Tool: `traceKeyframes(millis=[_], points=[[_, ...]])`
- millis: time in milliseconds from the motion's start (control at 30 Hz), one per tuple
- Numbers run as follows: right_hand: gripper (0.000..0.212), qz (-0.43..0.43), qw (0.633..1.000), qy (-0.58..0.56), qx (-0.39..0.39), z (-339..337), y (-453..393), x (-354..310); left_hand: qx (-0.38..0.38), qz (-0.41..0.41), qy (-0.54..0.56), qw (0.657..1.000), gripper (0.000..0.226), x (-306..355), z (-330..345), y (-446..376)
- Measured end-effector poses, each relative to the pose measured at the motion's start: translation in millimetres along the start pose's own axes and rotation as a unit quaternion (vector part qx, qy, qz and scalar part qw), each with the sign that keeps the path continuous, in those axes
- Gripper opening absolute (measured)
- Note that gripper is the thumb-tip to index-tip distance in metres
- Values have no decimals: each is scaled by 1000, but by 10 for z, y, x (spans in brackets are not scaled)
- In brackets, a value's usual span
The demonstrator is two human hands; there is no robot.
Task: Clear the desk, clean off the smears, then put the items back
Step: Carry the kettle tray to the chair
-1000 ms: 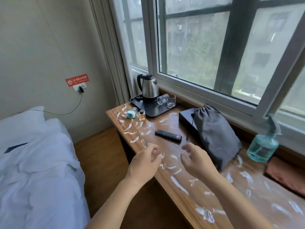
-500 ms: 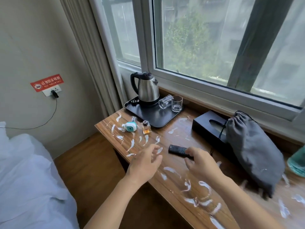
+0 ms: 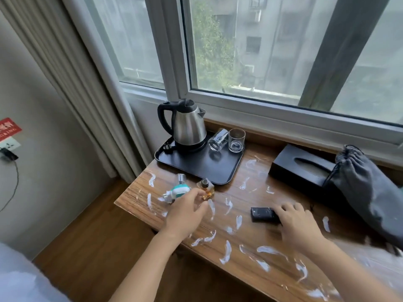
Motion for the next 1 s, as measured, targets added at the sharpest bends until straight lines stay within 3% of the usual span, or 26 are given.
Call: traceKeyframes(millis=[200, 500, 733, 900, 1000], points=[[46, -9, 999, 32, 11, 73, -226, 138, 12, -5, -16, 1000, 14, -167, -116, -408], [38, -19, 999, -19, -28, -48, -500, 39, 2, -13, -22, 1000, 29, -530, -185, -883], [35, 44, 994, -69, -76, -149, -529, -125, -28, 77, -4, 997, 26, -873, -264, -1146], [39, 140, 971, -193, 28, -541, -895, -706, -98, 148, 15, 984, 22, -1129, -284, -1314], [40, 124, 960, -243, 60, -673, -1465, -1233, -136, 196, -1, 971, 30, -1264, -282, -1396]])
Point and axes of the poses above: each hand's wrist, its own y-axis away from the middle knuckle, its own z-axis out of the palm, x = y × z, the point moved 3 cm from there along -y, towards the middle knuckle, and after that the axes turned 13 degrees about x, right-handed, at the moved point
